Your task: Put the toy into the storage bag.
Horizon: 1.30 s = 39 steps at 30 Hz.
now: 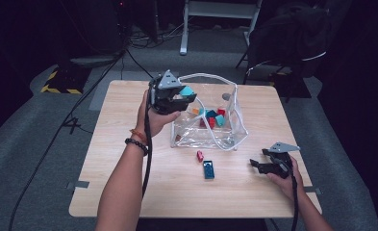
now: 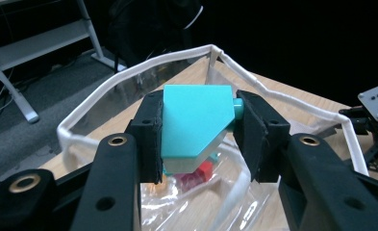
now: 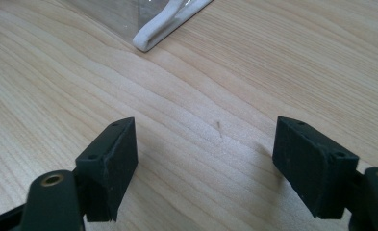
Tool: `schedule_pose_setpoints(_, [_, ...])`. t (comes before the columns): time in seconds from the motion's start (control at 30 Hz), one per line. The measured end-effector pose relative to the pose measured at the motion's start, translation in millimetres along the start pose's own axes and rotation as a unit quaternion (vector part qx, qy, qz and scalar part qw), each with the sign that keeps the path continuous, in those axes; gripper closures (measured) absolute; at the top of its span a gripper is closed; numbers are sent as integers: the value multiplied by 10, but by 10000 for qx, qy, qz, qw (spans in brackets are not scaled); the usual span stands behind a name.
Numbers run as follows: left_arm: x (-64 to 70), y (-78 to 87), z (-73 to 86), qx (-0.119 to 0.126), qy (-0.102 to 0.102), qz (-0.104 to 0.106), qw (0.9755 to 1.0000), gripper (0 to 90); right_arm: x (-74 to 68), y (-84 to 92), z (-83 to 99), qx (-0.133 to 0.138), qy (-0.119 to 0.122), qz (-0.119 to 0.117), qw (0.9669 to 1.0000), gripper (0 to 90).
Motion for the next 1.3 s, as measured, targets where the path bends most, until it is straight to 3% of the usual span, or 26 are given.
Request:
schedule_pose_setpoints(0.33, [241,-403,-115,-81,-138,226,9996,567,-4,1,-1,6,14,0,10000,245])
schedule_pose_setpoints(0.53, [287,-580,-47,-332,-195,163,9991,567,-4,0,-1,2,12,-6,10000,245])
schedule_pose_setpoints(0.97, [302,-709,-38,-404,-247,29,9989,562,-3,-1,0,2,7,-12,10000,245])
schedule_pose_setpoints(1.13, [334,-743,-28,-435,-198,29,9989,459,-3,0,0,-1,5,-21,10000,244])
schedule_pose_setpoints(1.3, [356,-663,-78,-334,-214,48,9992,436,-6,0,0,1,13,-27,10000,244])
Point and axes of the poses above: each handheld gripper's, and its own axes: y roughly backward along the jaws, z roughly out of its underside, x roughly to its right, the point moved 10 cm from there along -y, roughly forward along the jaws, and after that the axes turned 9 degrees about x, right-handed, at the moved point
